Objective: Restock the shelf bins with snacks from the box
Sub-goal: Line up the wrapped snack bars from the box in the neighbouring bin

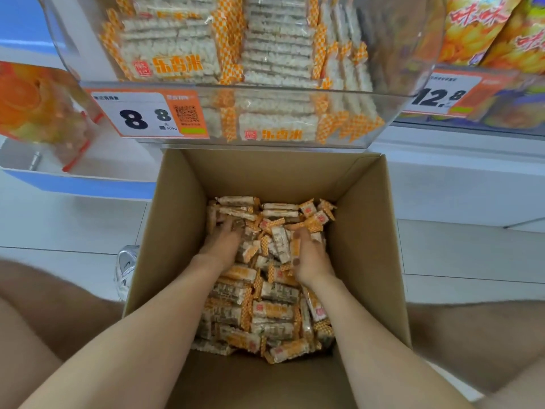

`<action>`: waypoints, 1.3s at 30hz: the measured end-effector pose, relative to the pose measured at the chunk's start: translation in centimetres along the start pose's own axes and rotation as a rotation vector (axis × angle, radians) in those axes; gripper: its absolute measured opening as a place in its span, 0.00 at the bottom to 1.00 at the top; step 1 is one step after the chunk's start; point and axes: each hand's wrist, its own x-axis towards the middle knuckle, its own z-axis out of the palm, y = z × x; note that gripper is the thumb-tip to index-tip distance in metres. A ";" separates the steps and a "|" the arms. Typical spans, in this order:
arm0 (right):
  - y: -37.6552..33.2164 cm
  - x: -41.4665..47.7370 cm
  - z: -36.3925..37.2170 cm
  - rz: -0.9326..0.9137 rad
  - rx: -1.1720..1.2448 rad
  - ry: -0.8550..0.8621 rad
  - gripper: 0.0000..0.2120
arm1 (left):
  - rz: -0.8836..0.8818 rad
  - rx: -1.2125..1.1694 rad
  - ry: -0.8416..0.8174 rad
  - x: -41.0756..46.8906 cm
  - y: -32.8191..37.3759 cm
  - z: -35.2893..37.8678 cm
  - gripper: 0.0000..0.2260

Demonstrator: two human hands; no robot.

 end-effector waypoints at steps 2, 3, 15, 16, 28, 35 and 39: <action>-0.3 -0.2 -0.1 0.034 0.206 0.006 0.42 | 0.014 0.131 0.012 -0.7 0.3 -0.2 0.34; -0.4 -0.3 -0.2 0.039 0.294 0.021 0.47 | 0.016 0.201 0.027 -0.9 0.3 -0.3 0.35; -3.3 -3.2 -7.2 -0.047 0.979 0.121 0.26 | -0.071 -1.087 -0.122 -5.6 0.3 -8.6 0.19; -3.6 -3.8 -7.9 -0.077 1.006 0.122 0.22 | -0.049 -1.158 -0.132 -6.4 0.7 -9.6 0.16; -8.0 -10.7 -11.4 -0.427 0.466 0.226 0.21 | 0.220 -0.688 -0.151 -17.4 1.8 -19.5 0.20; -12.3 -16.0 -13.7 -0.731 0.296 0.188 0.28 | 0.475 -0.290 0.190 -22.1 -0.8 -23.8 0.18; -15.4 -18.6 -16.6 -0.816 0.195 0.321 0.22 | 0.530 -0.453 0.432 -24.3 -1.6 -26.2 0.20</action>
